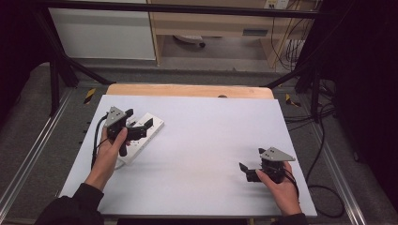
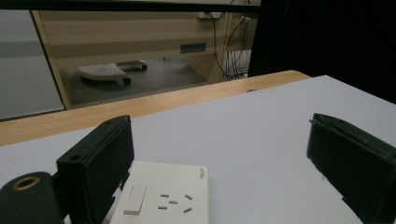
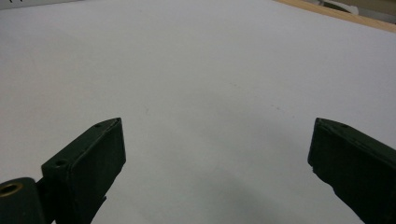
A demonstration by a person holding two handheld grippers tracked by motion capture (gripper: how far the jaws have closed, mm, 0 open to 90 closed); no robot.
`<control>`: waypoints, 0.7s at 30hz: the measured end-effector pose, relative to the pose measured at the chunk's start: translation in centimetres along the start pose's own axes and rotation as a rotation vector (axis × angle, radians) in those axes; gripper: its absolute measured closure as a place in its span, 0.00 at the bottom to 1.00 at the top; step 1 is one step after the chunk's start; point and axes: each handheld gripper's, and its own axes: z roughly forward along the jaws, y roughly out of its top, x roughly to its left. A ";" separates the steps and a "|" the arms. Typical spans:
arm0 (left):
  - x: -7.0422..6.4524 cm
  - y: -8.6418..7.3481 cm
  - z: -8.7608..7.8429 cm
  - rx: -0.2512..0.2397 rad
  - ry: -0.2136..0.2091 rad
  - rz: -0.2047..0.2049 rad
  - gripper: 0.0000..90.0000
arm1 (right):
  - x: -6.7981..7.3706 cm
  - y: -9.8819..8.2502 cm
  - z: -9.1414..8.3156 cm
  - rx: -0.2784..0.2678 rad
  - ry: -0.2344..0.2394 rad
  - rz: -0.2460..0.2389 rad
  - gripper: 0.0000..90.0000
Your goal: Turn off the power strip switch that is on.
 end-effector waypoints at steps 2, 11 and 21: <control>-0.1 0.2 -0.2 -0.006 -0.004 -0.003 0.08 | 0.0 0.0 0.0 0.000 0.000 0.000 0.05; -0.1 0.7 -1.4 -0.025 -0.017 -0.023 0.08 | 0.0 0.0 -0.1 -0.004 0.000 0.003 0.05; -0.1 1.5 -3.7 -0.035 -0.018 -0.027 0.08 | 0.0 0.0 -0.1 -0.006 0.000 0.003 0.05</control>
